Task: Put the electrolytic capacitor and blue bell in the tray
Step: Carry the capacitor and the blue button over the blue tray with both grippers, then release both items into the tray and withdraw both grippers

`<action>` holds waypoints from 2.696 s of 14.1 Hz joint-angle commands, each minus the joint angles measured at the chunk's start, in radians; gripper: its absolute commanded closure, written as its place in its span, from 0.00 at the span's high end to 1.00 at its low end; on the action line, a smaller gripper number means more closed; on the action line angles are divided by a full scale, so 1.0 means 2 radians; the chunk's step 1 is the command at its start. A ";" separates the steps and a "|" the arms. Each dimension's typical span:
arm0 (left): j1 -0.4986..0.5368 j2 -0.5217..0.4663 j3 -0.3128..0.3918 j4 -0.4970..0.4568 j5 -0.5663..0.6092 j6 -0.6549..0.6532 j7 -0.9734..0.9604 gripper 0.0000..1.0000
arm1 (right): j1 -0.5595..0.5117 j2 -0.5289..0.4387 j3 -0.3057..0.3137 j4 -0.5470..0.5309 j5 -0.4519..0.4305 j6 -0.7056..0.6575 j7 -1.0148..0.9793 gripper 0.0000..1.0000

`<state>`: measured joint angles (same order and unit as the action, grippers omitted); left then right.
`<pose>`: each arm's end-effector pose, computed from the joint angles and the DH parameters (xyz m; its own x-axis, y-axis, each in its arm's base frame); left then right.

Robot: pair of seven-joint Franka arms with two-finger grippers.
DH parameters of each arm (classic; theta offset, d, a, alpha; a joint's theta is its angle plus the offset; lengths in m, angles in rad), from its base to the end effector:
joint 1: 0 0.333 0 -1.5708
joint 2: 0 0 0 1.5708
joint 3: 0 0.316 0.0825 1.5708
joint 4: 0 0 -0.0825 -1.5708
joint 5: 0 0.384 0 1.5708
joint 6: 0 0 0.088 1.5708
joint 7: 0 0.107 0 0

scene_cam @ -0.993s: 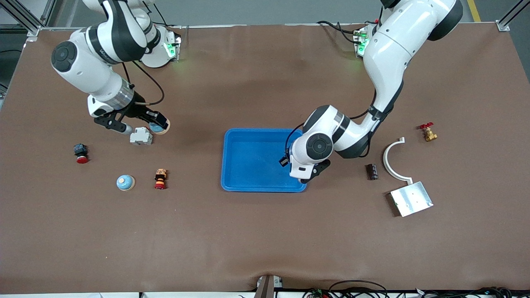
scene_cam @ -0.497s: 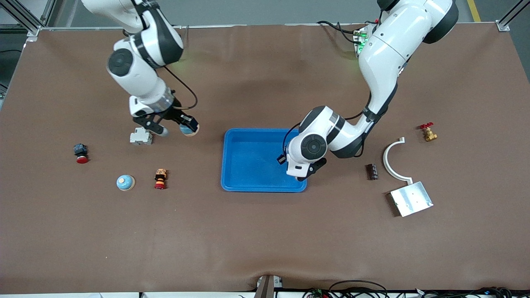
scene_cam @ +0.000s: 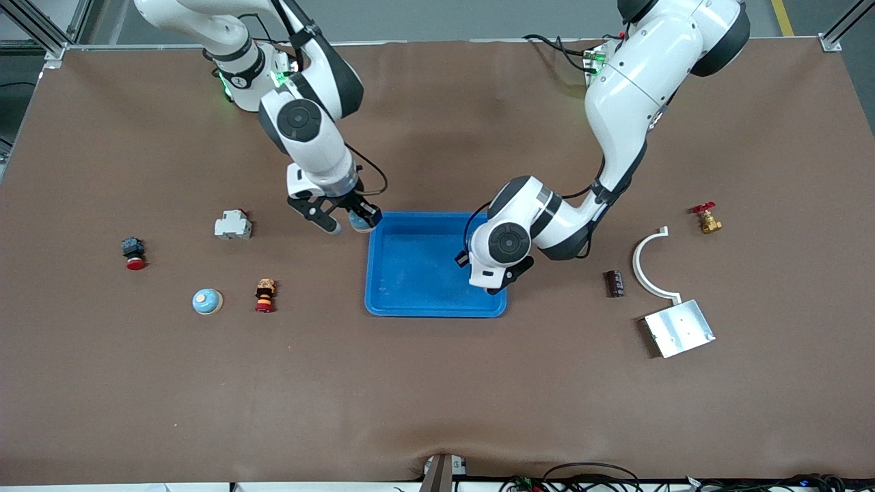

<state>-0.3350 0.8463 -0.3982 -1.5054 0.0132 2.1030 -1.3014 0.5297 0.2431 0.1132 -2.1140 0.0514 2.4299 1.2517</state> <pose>0.5389 -0.4306 0.1782 0.7384 0.5919 -0.3230 0.5906 -0.7989 -0.1139 0.4660 0.3477 0.3069 0.7960 -0.6041 -0.0376 -0.6048 -0.7914 -0.0887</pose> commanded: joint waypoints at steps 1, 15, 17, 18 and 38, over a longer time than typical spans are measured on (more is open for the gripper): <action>-0.006 -0.004 0.004 -0.004 0.004 0.003 -0.013 0.08 | 0.007 0.035 -0.004 0.046 -0.014 -0.005 0.040 0.00; -0.008 -0.045 0.003 0.002 0.005 -0.046 -0.024 1.00 | 0.049 0.173 -0.009 0.136 -0.076 0.046 0.176 0.00; -0.006 -0.077 0.001 0.001 0.006 -0.080 -0.024 1.00 | 0.050 0.190 -0.008 0.151 -0.077 0.045 0.184 0.00; -0.007 -0.095 0.003 0.000 0.006 -0.101 -0.021 1.00 | 0.050 0.194 -0.008 0.153 -0.076 0.045 0.185 0.00; 0.237 -0.355 -0.002 -0.138 0.012 -0.195 0.445 1.00 | -0.002 0.108 -0.008 0.155 -0.077 -0.100 0.072 1.00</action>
<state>0.0971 0.1967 -0.3942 -1.6926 0.0362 1.6468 -0.4701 0.5874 0.5714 0.0868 -1.7760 -0.0831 2.3522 1.4998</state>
